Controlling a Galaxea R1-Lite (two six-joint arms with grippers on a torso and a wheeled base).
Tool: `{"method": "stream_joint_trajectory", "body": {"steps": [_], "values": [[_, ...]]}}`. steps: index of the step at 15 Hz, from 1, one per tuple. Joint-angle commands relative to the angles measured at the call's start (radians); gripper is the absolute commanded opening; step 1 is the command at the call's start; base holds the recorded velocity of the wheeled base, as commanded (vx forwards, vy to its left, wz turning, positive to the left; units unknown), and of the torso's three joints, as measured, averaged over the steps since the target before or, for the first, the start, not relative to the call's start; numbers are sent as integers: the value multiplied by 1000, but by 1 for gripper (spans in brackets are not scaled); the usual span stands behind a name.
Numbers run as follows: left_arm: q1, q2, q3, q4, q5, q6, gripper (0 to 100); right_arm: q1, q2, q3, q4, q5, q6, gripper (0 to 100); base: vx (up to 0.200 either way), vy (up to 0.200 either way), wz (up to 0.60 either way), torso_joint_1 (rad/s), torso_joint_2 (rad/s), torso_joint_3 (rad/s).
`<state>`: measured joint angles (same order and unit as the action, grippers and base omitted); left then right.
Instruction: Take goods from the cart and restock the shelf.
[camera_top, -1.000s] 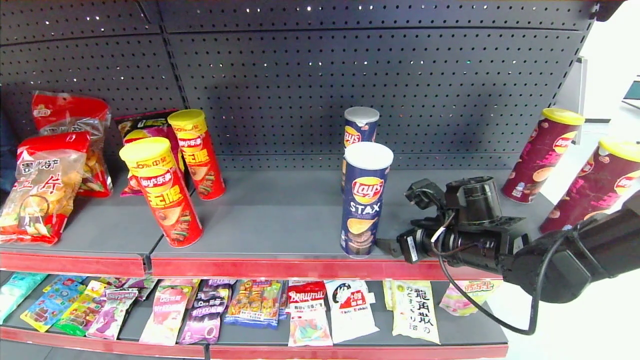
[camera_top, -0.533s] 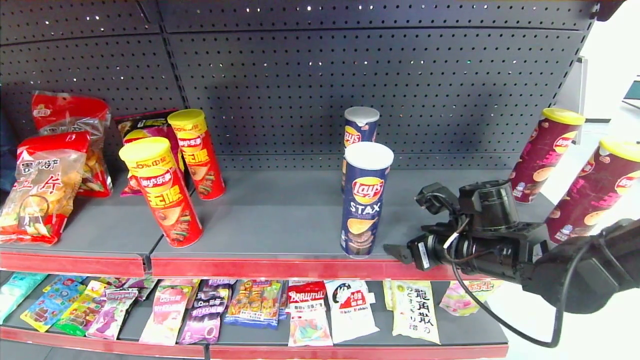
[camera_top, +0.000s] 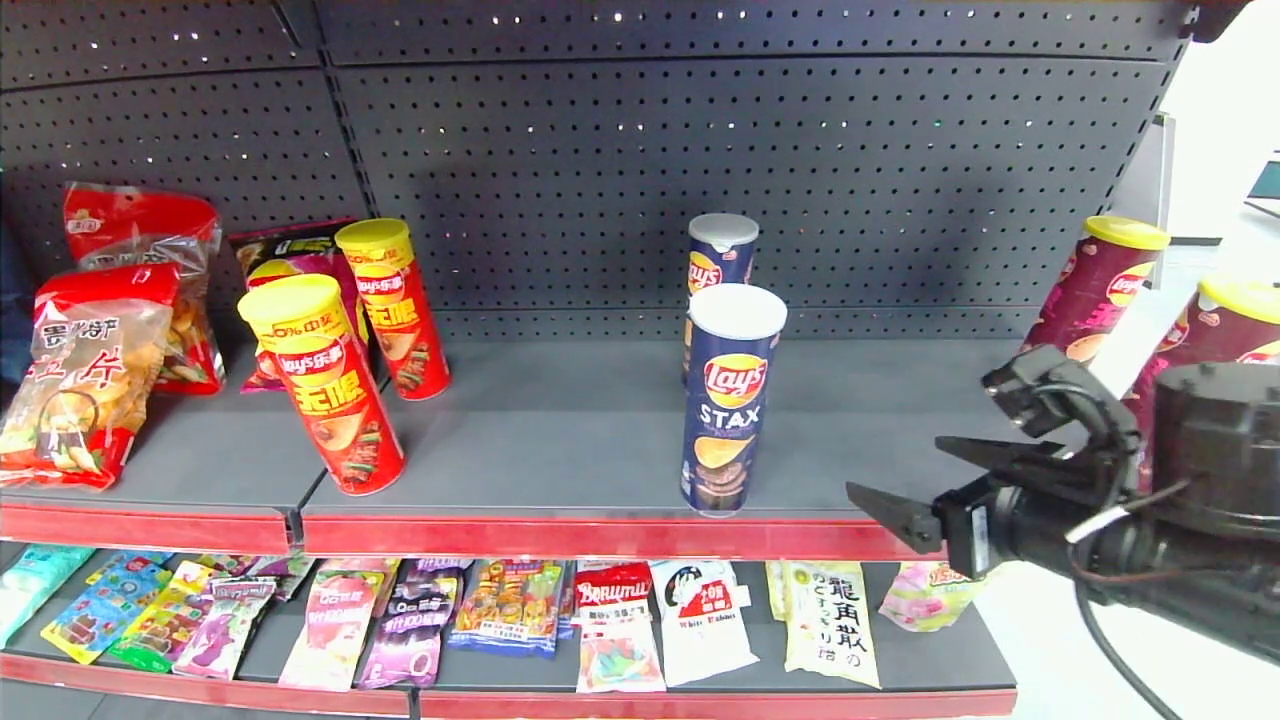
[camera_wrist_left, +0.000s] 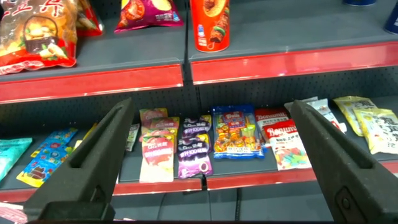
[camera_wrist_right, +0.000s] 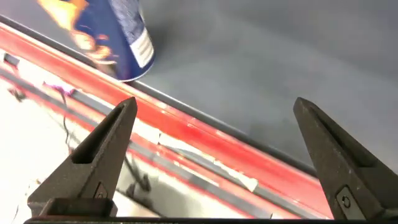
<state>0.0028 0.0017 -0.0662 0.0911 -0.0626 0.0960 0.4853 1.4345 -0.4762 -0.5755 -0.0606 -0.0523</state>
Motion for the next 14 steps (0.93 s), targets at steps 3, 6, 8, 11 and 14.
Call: {"method": "stream_joint_trajectory", "body": {"steps": [3,6,8,11,14], "values": [[0,1,0,1,-20,1,100,-11,-494,153,11,-44,-64,100,0,0,0,0,0,0],[0,1,0,-1,-20,1,100,-96,-703,261,14,-28,-77,100,0,0,0,0,0,0],[0,1,0,-1,-20,1,100,-271,-822,278,126,-34,-75,100,0,0,0,0,0,0],[0,1,0,1,-22,1,100,-386,-1092,286,497,-24,-73,100,0,0,0,0,0,0],[0,3,0,-1,-40,1,100,-427,-1341,291,763,-153,-77,100,0,0,0,0,0,0]]}}
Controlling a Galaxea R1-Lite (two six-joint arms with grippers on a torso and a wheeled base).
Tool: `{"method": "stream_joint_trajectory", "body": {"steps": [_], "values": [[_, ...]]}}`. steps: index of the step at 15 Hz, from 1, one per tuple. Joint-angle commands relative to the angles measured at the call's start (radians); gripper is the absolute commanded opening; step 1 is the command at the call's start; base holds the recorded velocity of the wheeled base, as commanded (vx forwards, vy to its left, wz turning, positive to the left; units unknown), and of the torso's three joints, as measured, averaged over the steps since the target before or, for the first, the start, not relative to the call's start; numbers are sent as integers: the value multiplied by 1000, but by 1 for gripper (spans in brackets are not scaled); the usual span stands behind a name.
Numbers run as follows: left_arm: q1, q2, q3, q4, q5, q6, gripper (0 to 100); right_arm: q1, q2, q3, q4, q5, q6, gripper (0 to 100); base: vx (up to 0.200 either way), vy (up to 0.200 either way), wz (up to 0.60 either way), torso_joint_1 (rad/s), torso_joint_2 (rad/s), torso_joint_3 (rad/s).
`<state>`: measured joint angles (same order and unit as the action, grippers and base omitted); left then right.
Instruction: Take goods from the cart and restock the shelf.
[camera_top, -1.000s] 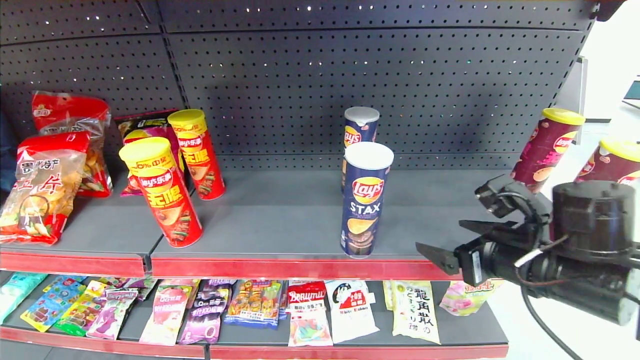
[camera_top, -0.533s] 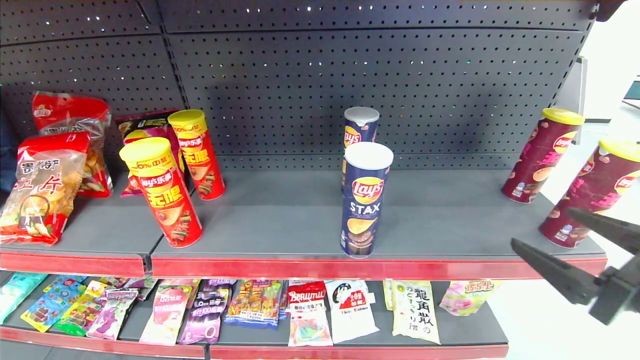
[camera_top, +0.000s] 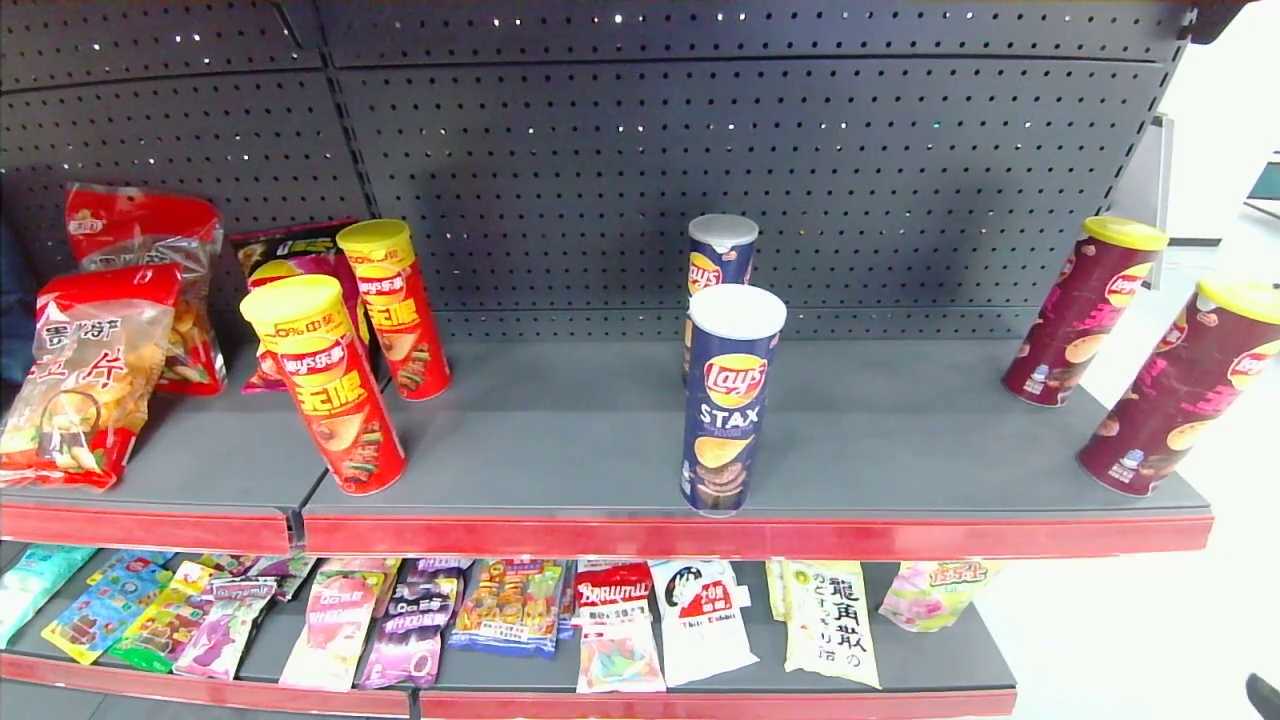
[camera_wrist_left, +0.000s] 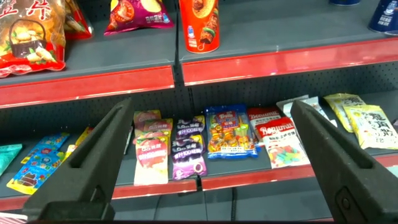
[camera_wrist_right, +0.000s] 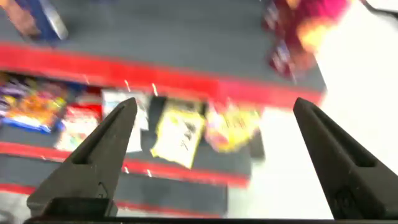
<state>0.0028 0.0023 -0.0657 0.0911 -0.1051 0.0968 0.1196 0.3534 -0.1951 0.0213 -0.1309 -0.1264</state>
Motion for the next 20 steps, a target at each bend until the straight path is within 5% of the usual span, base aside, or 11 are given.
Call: {"method": "stream_joint_trajectory", "body": {"steps": [1,3,6,10,20], "values": [[0,2,0,1,-13,0,100,-64,-271,33,166,-92,11,100,0,0,0,0,0,0],[0,2,1,-1,-15,-2,100,-63,-271,148,20,-76,22,100,0,0,0,0,0,0],[0,2,1,-1,-16,0,100,-64,-271,195,-64,203,71,100,0,0,0,0,0,0],[0,2,1,-1,-11,-2,100,-135,-317,194,-20,129,131,100,0,0,0,0,0,0],[0,1,1,-1,-7,-16,100,-120,-353,194,-20,125,131,100,0,0,0,0,0,0]]}}
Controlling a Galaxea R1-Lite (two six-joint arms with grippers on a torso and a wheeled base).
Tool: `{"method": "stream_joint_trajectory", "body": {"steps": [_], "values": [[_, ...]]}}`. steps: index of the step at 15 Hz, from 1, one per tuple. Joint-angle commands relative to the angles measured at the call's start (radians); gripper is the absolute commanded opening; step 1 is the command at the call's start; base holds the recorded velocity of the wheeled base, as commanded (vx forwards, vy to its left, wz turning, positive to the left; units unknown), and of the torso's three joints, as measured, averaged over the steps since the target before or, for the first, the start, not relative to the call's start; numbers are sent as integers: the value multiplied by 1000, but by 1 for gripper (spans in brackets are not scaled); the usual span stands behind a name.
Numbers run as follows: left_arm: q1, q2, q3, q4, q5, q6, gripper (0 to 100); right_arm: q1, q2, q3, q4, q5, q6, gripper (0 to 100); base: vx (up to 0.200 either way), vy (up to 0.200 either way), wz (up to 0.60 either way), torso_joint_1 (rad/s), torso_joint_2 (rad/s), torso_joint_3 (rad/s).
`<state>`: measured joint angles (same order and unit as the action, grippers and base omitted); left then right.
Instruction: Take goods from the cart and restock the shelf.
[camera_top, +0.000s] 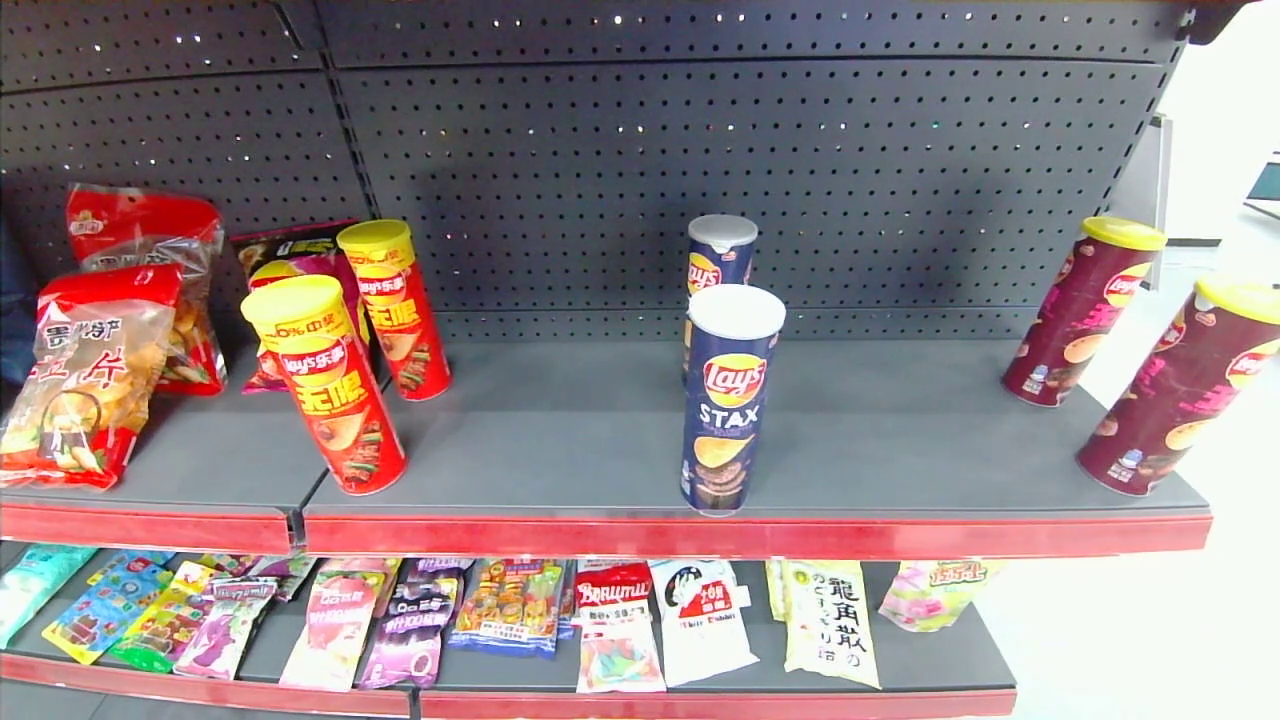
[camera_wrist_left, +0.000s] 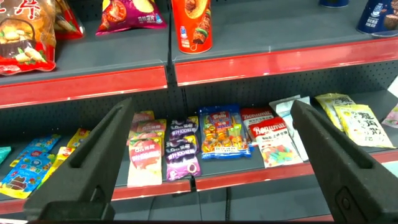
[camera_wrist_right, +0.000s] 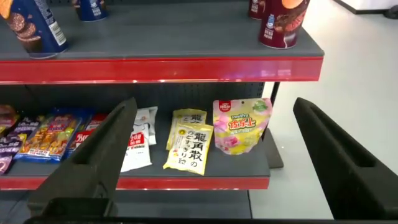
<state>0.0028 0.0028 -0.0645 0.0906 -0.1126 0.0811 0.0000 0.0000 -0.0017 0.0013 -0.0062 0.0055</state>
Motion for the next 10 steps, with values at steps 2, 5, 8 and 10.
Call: {"method": "stream_joint_trajectory", "body": {"steps": [2,5,8,10], "values": [[0,0,0,0,1,-1,100,0,0,0,0,0,-1,100,0,0,0,0,0,0],[0,2,0,0,1,-3,100,0,0,0,0,2,-1,100,0,0,-400,0,2,0],[0,2,0,0,1,-3,100,0,0,0,2,0,-1,100,0,0,0,0,0,0],[0,2,0,0,1,-3,100,0,0,0,2,0,-1,100,0,0,0,0,0,0]]}}
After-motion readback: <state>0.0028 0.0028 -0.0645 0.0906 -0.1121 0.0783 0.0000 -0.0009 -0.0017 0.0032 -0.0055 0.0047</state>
